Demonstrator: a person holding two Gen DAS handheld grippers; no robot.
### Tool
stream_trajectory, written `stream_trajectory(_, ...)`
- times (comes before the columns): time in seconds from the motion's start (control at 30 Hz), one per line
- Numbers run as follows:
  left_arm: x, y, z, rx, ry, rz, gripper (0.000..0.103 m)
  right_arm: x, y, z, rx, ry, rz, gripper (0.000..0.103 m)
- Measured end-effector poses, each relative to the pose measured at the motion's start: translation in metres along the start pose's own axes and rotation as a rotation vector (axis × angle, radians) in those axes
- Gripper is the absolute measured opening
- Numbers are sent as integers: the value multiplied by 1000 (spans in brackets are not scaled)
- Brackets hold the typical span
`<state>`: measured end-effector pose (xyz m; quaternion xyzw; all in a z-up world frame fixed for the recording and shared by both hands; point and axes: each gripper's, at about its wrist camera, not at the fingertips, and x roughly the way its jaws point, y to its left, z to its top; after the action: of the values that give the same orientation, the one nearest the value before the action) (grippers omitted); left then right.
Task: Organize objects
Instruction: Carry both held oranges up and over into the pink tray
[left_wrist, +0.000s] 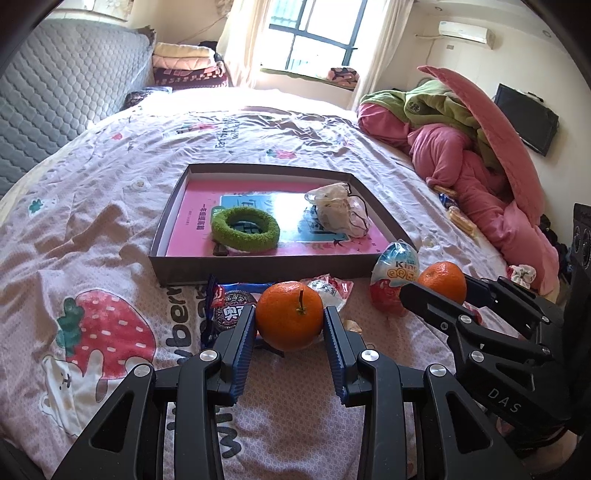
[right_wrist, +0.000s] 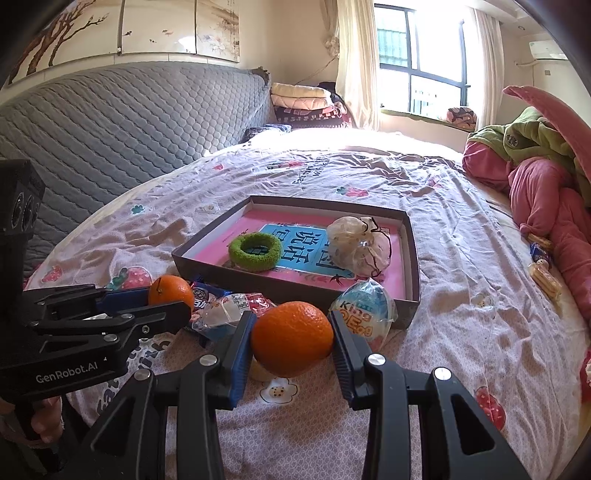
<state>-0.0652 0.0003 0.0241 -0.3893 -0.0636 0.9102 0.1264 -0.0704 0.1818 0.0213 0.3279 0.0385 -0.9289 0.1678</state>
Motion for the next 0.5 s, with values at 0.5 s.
stream_trajectory(0.5,10,12,17,-1,-6,64,37,13,-4,22,-8,-10,-15,40)
